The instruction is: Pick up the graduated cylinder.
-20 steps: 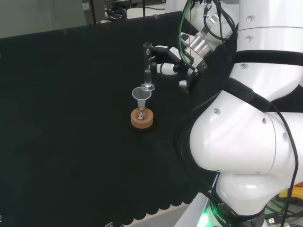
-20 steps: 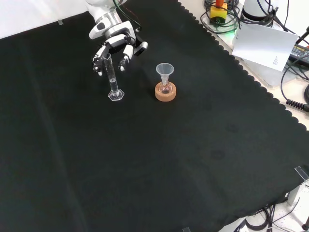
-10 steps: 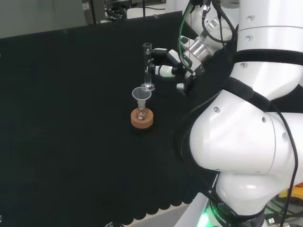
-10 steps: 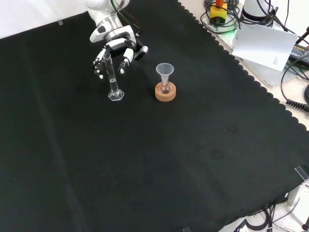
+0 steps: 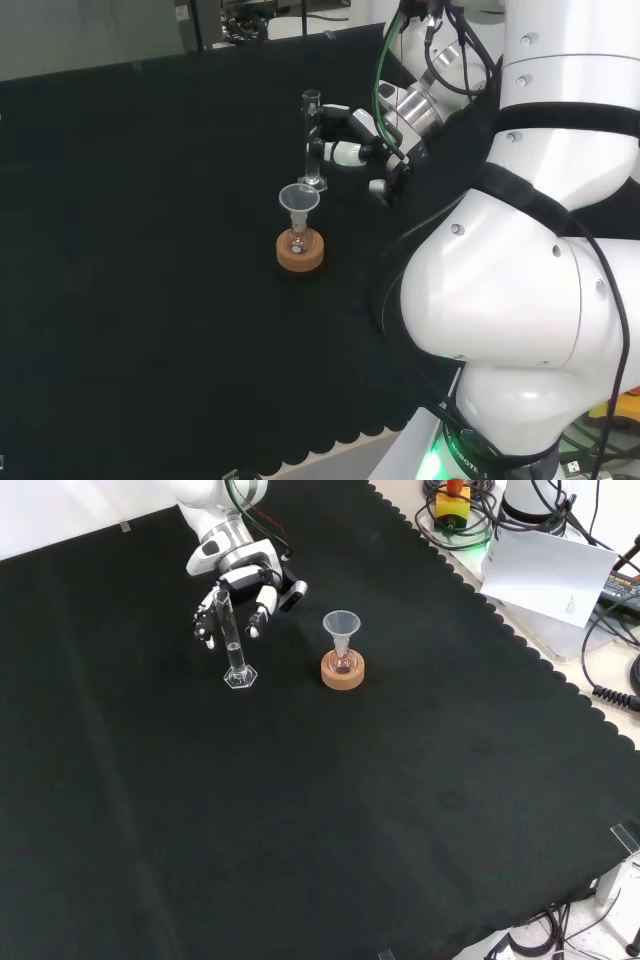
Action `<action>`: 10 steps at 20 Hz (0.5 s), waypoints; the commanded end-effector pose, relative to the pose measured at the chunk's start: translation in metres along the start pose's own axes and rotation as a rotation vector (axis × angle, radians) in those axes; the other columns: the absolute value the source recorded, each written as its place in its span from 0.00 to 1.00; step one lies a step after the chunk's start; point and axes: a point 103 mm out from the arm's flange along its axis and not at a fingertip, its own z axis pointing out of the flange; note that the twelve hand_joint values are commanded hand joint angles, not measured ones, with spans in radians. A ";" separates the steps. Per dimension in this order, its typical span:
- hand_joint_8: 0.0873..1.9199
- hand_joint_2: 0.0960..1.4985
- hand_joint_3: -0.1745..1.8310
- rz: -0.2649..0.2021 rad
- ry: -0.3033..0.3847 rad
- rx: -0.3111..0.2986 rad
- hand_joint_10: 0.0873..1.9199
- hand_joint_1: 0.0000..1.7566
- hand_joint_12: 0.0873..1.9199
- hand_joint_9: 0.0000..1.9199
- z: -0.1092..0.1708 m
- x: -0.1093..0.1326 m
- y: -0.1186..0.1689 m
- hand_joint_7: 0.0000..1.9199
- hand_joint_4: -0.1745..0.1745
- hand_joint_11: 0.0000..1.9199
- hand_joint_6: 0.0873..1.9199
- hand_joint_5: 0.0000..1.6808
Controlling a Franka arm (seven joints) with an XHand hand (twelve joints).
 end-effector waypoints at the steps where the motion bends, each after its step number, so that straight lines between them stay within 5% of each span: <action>1: 0.26 0.66 0.00 -0.007 0.031 -0.011 0.21 0.57 0.65 0.36 0.001 0.000 0.003 0.22 0.41 0.23 0.00 0.31; 10: 0.27 0.65 0.00 -0.005 0.042 0.009 0.21 0.58 0.63 0.40 0.008 -0.004 0.004 0.27 0.42 0.28 0.00 0.33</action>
